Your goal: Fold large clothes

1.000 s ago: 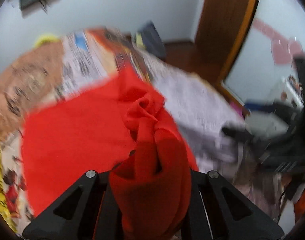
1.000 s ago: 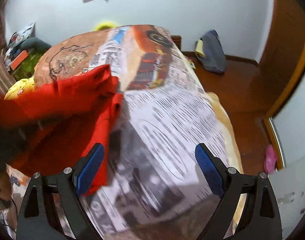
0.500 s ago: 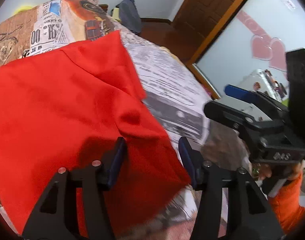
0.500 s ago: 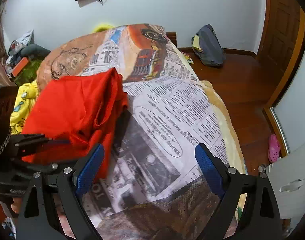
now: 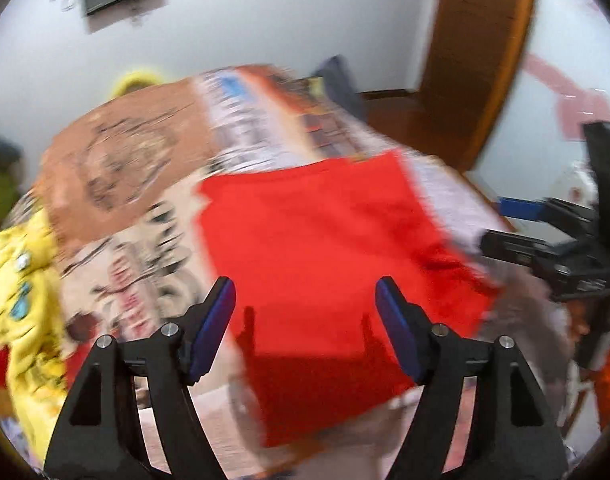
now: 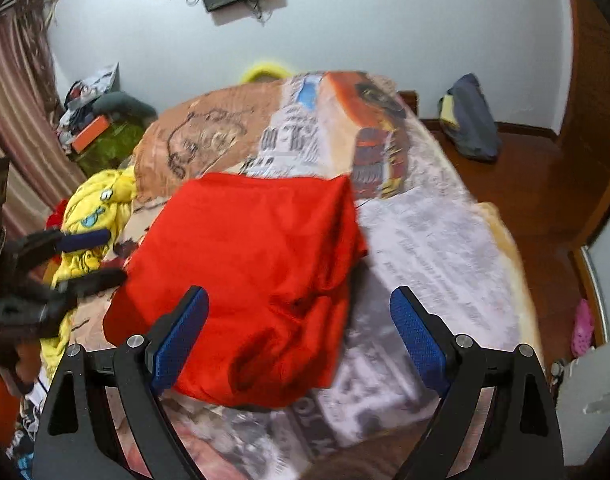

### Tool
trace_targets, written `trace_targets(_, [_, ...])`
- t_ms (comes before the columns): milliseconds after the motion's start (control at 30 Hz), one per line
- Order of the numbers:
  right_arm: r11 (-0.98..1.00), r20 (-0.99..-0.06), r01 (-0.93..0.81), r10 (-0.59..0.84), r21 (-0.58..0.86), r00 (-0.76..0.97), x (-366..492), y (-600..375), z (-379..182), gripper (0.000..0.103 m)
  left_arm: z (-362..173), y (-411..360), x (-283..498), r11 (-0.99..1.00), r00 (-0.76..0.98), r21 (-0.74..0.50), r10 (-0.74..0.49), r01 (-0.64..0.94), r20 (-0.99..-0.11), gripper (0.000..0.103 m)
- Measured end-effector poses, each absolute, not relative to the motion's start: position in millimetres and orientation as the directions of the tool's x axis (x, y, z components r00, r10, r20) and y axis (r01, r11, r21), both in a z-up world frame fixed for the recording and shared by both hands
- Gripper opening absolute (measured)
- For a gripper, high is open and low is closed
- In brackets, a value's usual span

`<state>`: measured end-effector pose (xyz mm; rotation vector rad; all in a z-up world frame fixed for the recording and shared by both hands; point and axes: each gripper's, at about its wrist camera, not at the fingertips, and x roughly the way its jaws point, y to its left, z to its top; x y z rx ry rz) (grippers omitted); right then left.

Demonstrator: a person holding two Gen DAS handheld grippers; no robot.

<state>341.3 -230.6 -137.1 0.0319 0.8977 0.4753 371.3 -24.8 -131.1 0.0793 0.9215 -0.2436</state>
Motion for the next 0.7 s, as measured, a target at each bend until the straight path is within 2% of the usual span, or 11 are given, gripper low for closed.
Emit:
trace_targets(100, [0.887, -0.776, -0.385, 0.426, 0.255, 0.466, 348, -218, -160, 0.090, -158, -7, 378, 0.981, 0.545, -0.011, -0.117, 0.193, -0.830, 0.071])
trace_targets(200, [0.896, -0.825, -0.371, 0.393, 0.244, 0.407, 353, -210, -189, 0.090, -188, 1, 380, 0.982, 0.493, -0.020, -0.111, 0.187, -0.863, 0.073])
trace_targets(267, [0.909, -0.859, -0.368, 0.339, 0.194, 0.385, 352, -210, -203, 0.090, -196, 2, 375, 0.983, 0.505, -0.029, -0.117, 0.180, -0.855, 0.086])
trace_targets(333, [0.914, -0.874, -0.373, 0.309, 0.163, 0.375, 351, -218, -214, 0.090, -199, 3, 365, 0.983, 0.525, -0.026, -0.119, 0.180, -0.843, 0.090])
trace_targets(433, [0.913, -0.869, -0.354, 0.334, 0.202, 0.364, 348, -236, -220, 0.091, -207, 4, 360, 0.981, 0.518, -0.056, -0.145, 0.184, -0.843, 0.091])
trace_targets(700, [0.943, -0.866, -0.328, 0.214, 0.063, 0.451, 332, -266, -209, 0.092, -212, 12, 353, 0.979, 0.510, -0.115, -0.187, 0.169, -0.839, 0.092])
